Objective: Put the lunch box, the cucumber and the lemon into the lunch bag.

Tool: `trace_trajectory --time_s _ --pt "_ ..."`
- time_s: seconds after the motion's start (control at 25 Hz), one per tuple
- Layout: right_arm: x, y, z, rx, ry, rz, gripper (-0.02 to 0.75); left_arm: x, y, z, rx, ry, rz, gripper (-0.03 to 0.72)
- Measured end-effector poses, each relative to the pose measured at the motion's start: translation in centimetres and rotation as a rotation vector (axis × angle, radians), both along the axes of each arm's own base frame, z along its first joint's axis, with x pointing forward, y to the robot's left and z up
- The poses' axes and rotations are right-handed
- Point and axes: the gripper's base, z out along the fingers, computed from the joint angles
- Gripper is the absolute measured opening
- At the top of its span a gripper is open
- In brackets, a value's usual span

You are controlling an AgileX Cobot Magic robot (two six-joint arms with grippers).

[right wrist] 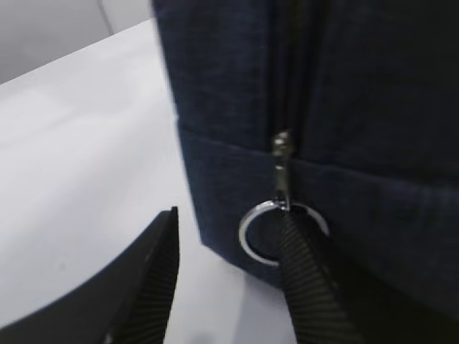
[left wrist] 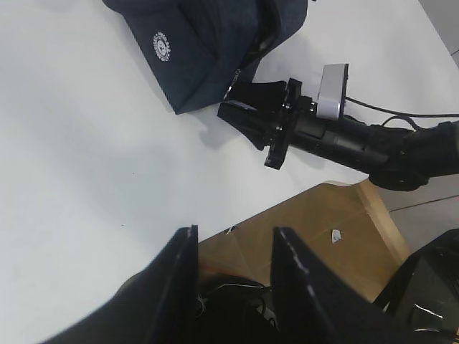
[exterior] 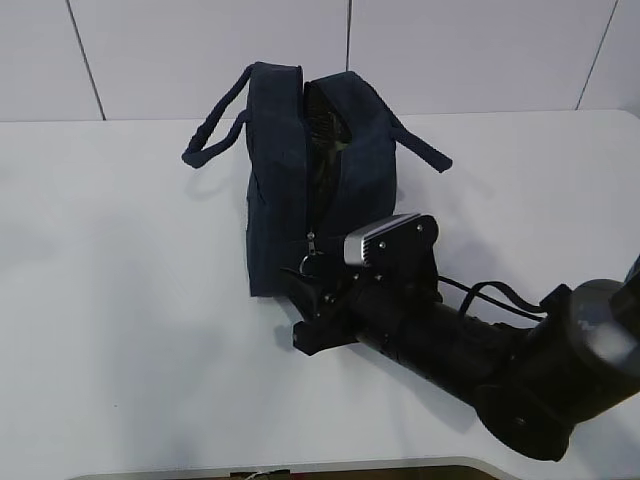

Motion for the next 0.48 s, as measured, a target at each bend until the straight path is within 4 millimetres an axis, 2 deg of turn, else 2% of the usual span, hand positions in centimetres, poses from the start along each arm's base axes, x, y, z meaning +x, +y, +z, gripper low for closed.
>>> trace_trajectory --time_s 0.24,0.48 --pt "-0.3 0.3 -0.1 -0.025 -0.005 0.048 0.375 0.0 0.0 0.0 0.0 0.0 0.0 0.249" --pt "0.0 -0.8 -0.4 -0.016 0.026 -0.073 0.375 0.0 0.0 0.0 -0.002 0.0 -0.001 0.248"
